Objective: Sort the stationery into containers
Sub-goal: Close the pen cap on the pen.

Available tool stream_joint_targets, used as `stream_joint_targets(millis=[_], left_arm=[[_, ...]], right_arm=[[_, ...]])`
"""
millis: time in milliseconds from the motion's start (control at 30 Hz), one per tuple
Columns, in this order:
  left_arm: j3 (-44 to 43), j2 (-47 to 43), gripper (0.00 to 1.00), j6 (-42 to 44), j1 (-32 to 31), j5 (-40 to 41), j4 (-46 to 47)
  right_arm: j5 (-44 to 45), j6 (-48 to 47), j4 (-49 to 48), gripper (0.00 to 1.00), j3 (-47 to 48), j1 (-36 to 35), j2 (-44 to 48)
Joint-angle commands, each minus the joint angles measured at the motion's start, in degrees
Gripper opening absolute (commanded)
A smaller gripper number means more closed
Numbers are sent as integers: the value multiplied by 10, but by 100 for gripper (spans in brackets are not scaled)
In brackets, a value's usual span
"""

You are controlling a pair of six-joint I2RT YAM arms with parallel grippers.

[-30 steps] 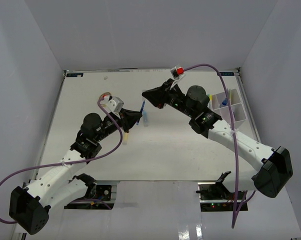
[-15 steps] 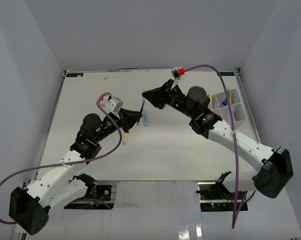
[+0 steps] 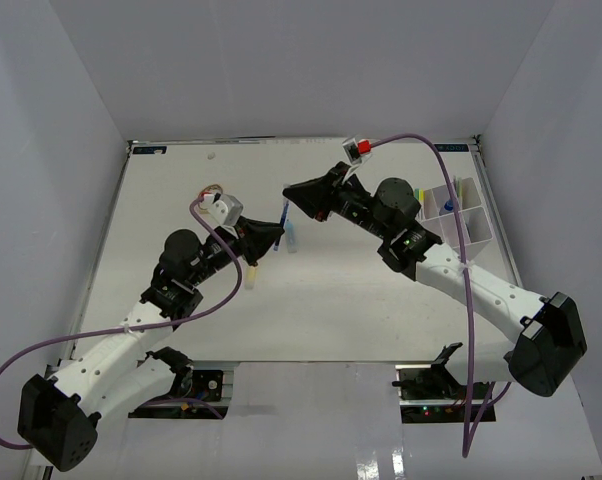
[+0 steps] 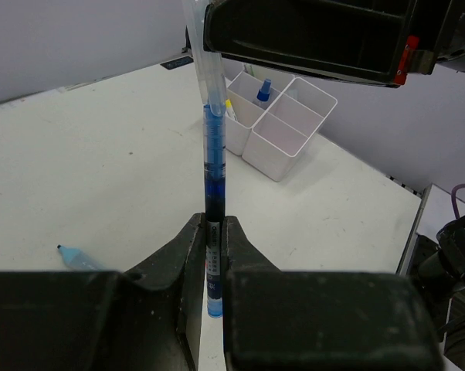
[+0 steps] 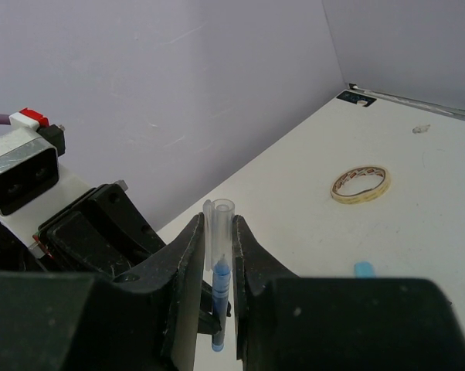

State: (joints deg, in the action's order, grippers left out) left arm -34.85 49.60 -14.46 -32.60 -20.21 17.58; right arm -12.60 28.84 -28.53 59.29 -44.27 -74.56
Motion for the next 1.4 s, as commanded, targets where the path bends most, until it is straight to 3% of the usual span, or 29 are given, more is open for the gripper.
stream_joint_targets(millis=[0, 600, 1367], left_arm=[[7, -16, 0, -10, 3, -13, 39], [1, -6, 0, -43, 3, -24, 106], [-79, 34, 0, 59, 3, -33, 69]], right_arm=[[-13, 14, -51, 8, -6, -6, 5], [-12, 6, -84, 8, -26, -12, -1], [-21, -87, 142, 8, 46, -12, -8]])
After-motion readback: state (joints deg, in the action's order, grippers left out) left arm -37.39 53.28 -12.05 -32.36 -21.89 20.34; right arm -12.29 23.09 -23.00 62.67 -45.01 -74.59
